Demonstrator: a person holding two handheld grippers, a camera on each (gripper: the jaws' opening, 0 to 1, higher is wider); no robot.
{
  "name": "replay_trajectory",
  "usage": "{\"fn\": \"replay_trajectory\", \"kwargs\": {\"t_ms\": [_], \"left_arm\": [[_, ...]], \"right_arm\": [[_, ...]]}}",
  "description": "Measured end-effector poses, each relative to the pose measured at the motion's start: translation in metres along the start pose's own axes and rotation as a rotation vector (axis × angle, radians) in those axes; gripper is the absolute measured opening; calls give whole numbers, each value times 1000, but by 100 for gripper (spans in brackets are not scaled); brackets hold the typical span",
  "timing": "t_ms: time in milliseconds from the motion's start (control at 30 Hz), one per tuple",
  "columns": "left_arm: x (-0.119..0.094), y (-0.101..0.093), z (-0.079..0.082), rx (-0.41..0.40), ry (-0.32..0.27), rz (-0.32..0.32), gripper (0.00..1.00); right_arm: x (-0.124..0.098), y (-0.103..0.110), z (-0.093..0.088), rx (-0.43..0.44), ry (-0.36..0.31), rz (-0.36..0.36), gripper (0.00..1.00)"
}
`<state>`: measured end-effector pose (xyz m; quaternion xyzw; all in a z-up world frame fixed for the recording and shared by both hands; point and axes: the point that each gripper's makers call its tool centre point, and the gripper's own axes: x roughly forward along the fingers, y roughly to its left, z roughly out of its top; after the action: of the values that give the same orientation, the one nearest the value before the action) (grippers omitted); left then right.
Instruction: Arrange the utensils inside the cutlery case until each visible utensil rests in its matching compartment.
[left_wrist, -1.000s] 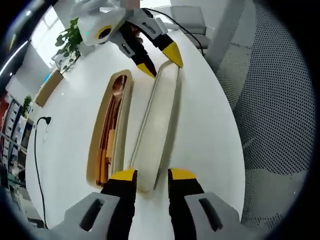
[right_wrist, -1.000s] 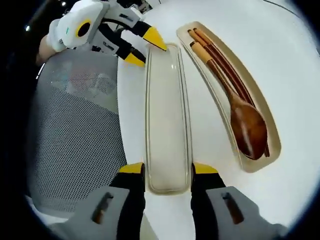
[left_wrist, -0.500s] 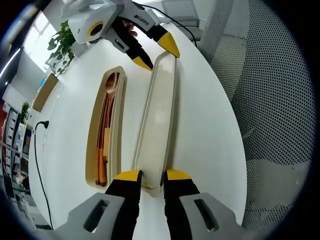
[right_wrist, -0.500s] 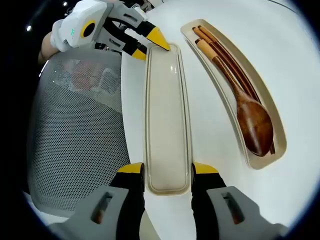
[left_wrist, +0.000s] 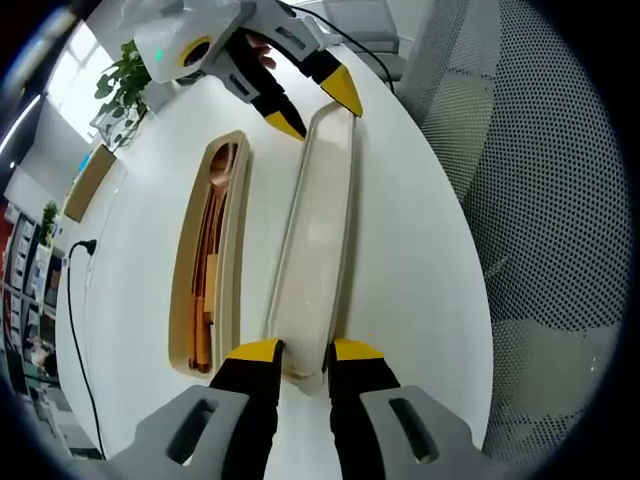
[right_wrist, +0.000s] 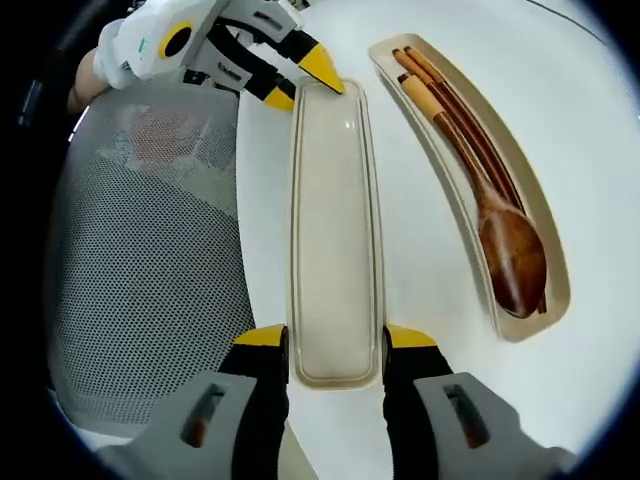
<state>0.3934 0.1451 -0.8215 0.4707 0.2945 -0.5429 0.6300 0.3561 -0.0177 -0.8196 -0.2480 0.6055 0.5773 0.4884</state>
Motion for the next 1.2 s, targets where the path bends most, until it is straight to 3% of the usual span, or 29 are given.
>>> {"fn": "replay_trajectory", "kwargs": {"t_ms": [233, 367, 467, 500, 567, 667, 833, 1067, 1200], "left_arm": [[-1, 0, 0, 8, 6, -1, 17], [0, 0, -1, 18, 0, 5, 18], [0, 0, 0, 3, -4, 4, 18], [0, 1, 1, 1, -5, 4, 18], [0, 1, 1, 5, -1, 2, 18], [-1, 1, 1, -1, -1, 1, 18], [-2, 2, 2, -29, -4, 1, 17], [-5, 6, 8, -48, -25, 13, 12], [-7, 9, 9, -62, -28, 15, 10]], "right_arm": [[-1, 2, -2, -8, -64, 5, 35], [0, 6, -6, -64, -94, 10, 36], [-4, 5, -6, -65, -125, -13, 40], [-7, 8, -1, -90, -163, -21, 43], [-14, 7, 7, -100, -238, -64, 47], [-21, 5, 16, -179, -289, -149, 44], [-20, 2, 14, -240, -275, -281, 45], [-12, 5, 9, -265, -263, -288, 39], [-17, -4, 12, -286, -259, -369, 31]]}}
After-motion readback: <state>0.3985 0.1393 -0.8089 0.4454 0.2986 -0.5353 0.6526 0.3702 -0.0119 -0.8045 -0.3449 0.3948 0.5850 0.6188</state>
